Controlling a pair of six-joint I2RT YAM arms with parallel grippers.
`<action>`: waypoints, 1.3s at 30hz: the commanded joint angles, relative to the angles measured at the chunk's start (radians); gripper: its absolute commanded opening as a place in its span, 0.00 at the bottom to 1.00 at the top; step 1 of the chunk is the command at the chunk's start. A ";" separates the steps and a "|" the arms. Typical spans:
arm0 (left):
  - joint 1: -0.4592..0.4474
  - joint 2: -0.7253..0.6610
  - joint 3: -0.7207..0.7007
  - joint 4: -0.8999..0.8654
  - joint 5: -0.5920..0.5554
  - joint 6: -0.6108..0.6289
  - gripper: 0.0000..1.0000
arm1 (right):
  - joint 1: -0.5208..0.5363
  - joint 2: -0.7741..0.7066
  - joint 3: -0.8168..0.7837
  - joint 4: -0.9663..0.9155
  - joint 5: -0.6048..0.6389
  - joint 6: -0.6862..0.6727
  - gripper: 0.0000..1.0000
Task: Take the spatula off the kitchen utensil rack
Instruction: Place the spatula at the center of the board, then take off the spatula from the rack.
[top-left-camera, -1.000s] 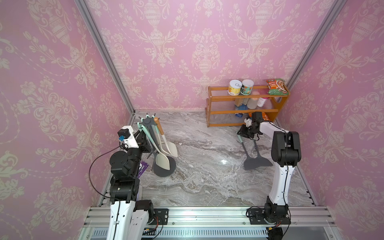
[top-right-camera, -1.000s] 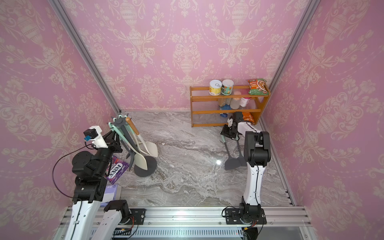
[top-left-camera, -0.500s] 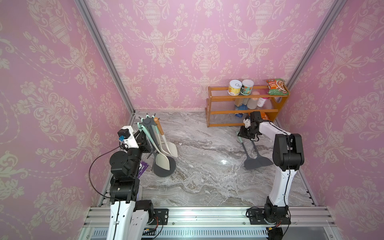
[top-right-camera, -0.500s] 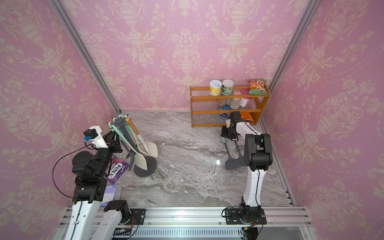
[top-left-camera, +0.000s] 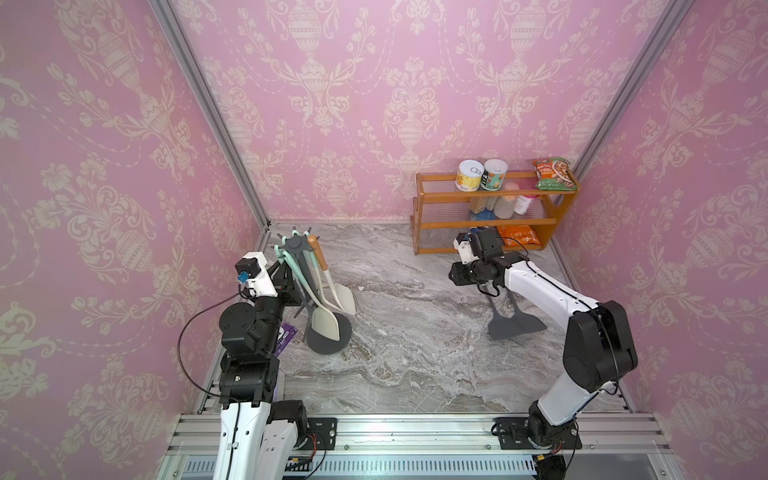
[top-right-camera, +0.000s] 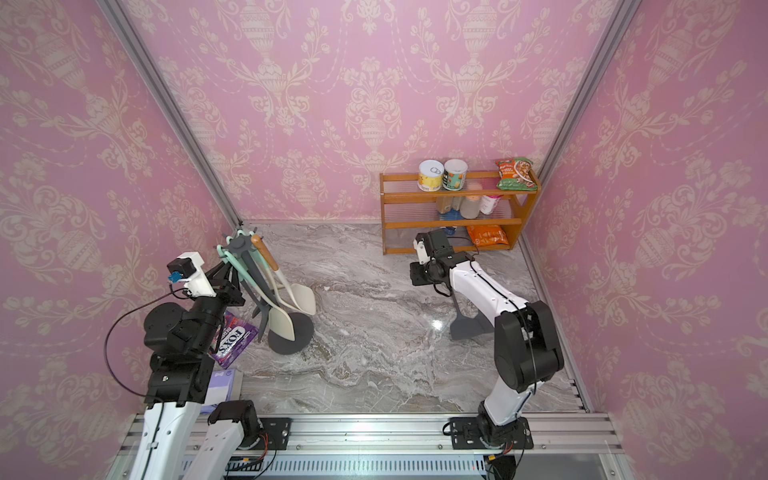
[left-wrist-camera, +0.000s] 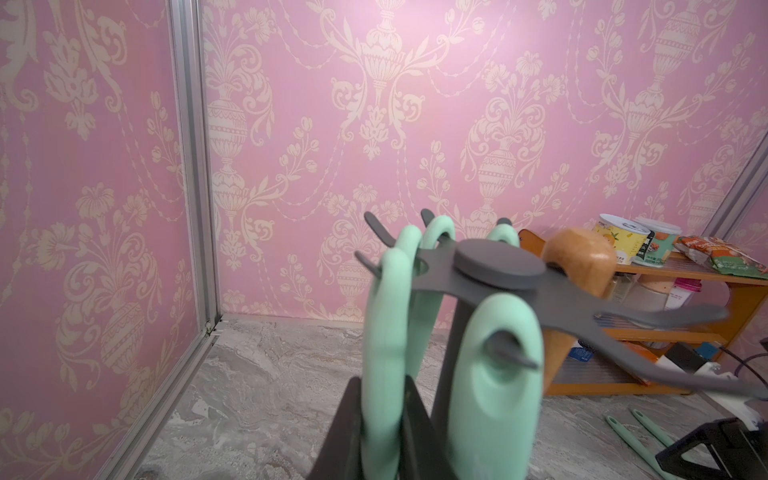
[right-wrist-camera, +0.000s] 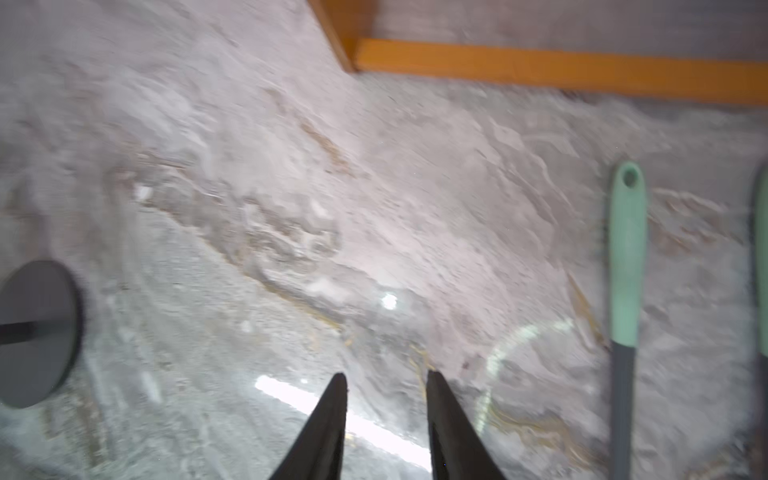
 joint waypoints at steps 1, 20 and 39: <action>0.004 0.002 -0.009 -0.039 -0.006 -0.018 0.01 | 0.027 -0.085 -0.078 0.401 -0.280 0.064 0.36; 0.004 0.027 0.012 -0.050 -0.002 -0.015 0.01 | 0.300 0.202 0.291 0.691 -0.590 -0.034 0.50; 0.004 0.047 0.019 -0.053 0.007 -0.018 0.00 | 0.455 0.371 0.549 0.555 -0.585 -0.216 0.49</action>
